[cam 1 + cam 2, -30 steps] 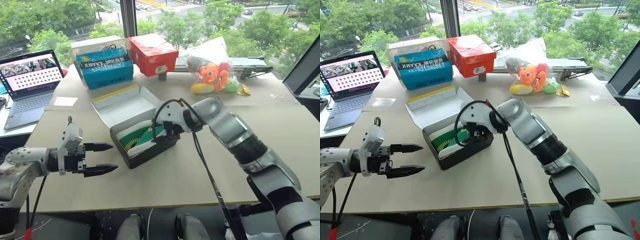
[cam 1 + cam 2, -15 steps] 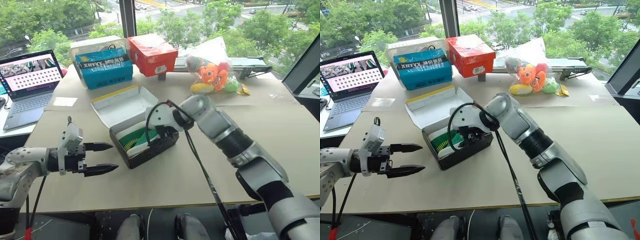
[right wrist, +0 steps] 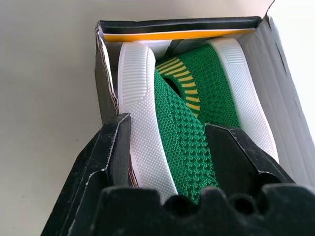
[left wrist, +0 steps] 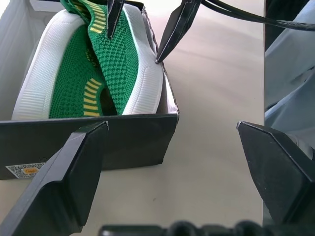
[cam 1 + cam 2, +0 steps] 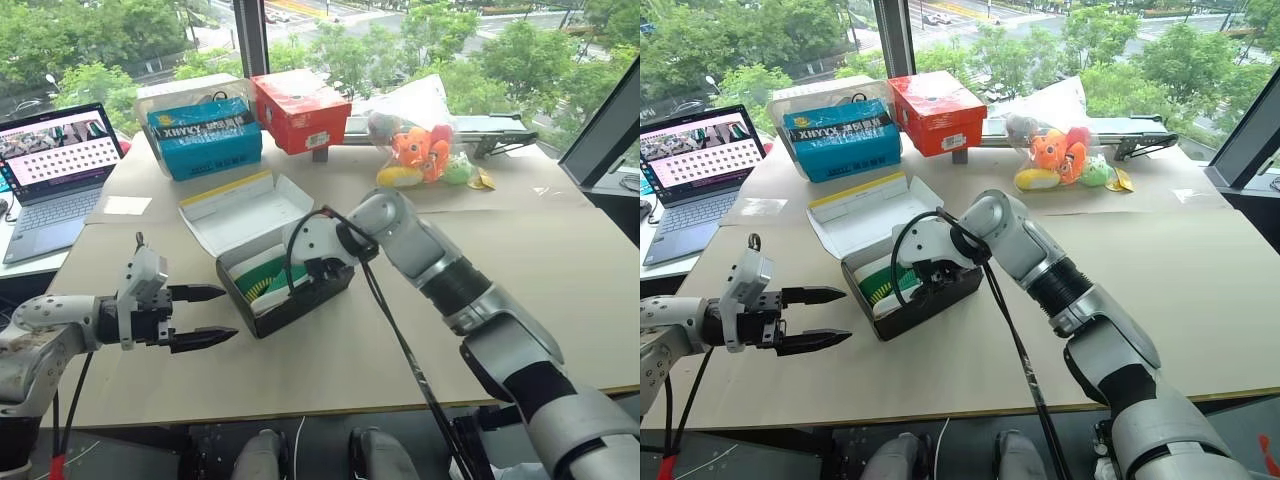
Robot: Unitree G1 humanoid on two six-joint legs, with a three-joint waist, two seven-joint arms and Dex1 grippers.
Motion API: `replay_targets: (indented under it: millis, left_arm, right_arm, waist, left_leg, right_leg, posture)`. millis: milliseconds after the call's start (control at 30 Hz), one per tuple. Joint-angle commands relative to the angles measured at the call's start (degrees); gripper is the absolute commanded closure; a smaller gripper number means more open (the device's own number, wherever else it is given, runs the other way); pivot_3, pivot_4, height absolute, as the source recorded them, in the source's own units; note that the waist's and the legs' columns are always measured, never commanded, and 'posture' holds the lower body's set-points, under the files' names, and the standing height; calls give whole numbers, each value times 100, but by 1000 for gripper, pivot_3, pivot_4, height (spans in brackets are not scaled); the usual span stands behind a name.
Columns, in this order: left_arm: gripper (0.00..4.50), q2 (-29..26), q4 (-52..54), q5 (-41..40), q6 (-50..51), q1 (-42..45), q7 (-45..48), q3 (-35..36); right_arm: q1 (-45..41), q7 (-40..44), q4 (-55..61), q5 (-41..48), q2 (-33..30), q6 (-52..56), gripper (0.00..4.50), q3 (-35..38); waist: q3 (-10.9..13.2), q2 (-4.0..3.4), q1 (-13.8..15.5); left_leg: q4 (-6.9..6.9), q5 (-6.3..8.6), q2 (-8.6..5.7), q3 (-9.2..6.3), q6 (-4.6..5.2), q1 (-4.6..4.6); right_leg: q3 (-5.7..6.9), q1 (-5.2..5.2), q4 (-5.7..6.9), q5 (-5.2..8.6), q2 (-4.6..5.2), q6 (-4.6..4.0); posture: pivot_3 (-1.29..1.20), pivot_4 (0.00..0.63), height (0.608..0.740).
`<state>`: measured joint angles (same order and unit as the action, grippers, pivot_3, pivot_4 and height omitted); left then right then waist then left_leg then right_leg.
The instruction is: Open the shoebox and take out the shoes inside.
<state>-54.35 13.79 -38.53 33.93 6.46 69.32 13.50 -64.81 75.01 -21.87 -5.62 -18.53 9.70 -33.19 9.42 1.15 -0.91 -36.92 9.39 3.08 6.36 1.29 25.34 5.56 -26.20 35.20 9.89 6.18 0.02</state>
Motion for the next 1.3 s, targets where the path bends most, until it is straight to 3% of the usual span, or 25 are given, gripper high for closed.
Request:
replay_targets:
  millis: [33,267,533,767,1100,1200,1300]
  left_arm:
    - [0,-26,142,-84,-6,41,3,111]
    - [0,-23,85,-56,-24,106,10,72]
    - [0,2,-22,24,-89,187,-10,27]
    - [0,13,-8,24,-103,203,-51,11]
    - [0,-3,-27,16,-96,235,-85,15]
    - [0,0,-14,1,-79,230,-97,20]
    - [0,2,3,-14,-69,217,-103,19]
  right_arm:
    - [101,75,-332,-285,93,-143,1639,-236]
    - [135,216,-1056,-533,249,-255,1639,-432]
    - [3,1175,-985,-152,228,-41,1639,-240]
    - [29,477,-1728,-634,609,-358,1639,-365]
    - [-240,-48,-2697,-845,910,-582,1639,-300]
    - [-268,-64,-2840,-863,921,-682,2270,-328]
    - [-284,-14,-2887,-853,922,-750,3264,-319]
  waist:
    - [-1,0,1]
    - [-14,0,-12]
    - [-30,-1,10]
    - [-33,0,-14]
    - [-69,-8,-28]
    - [-87,-14,-17]
    - [-102,-16,-15]
  left_leg:
    - [0,0,0,0,0,-3]
    - [1,1,21,4,-1,-23]
    - [5,3,40,10,-4,-49]
    - [8,7,53,15,-11,-46]
    - [43,21,90,17,-33,-141]
    - [59,21,88,18,-34,-151]
    - [61,22,88,18,-35,-151]
  right_leg:
    - [-1,2,0,0,0,0]
    - [-6,5,-1,2,-7,-4]
    - [-6,7,-6,6,-11,-10]
    - [-6,3,-7,11,-22,-19]
    - [27,15,-9,12,-32,-20]
    - [26,15,-18,13,-31,-22]
    - [24,12,-18,14,-30,-23]
  posture:
    - [0,150,739]
    - [0,150,739]
    - [0,150,739]
    - [0,150,739]
    - [0,150,739]
    - [0,150,739]
    - [0,150,739]
